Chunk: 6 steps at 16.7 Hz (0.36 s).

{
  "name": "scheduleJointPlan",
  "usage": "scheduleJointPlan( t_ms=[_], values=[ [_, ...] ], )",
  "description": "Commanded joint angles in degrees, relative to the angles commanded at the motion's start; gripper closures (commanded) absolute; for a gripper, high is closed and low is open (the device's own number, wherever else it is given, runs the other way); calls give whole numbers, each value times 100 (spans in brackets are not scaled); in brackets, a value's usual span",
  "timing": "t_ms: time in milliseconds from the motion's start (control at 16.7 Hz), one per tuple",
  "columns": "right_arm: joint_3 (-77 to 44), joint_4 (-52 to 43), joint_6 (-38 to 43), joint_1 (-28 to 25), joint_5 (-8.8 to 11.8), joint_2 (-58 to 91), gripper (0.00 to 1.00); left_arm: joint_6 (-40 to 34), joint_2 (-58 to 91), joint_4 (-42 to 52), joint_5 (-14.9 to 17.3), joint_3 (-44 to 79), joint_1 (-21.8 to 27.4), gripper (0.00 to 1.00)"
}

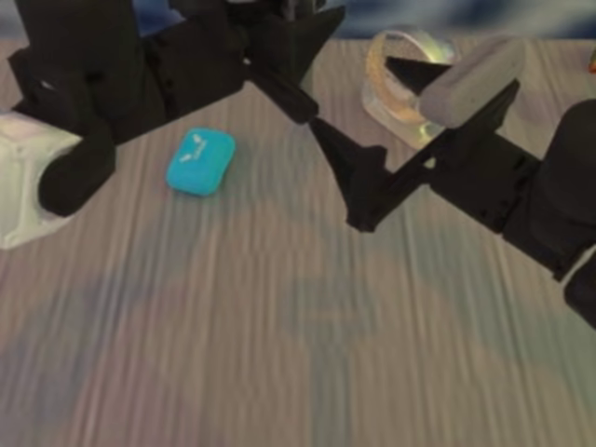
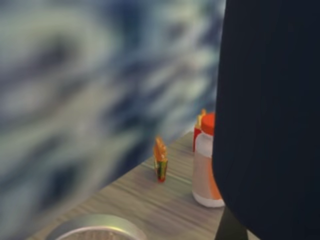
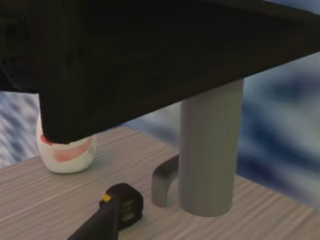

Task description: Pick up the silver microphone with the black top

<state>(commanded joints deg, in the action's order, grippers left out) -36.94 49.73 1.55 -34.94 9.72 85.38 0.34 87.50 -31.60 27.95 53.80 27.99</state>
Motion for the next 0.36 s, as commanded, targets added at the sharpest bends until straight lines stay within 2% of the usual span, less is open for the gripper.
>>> scheduleJointPlan(
  t_ms=[240, 360],
  values=[
    [724, -68, 19, 88, 152, -834, 0, 69, -262, 24, 417, -226, -481, 100],
    [837, -67, 20, 99, 182, -950, 0, 81, -306, 30, 486, -266, -563, 100]
  ],
)
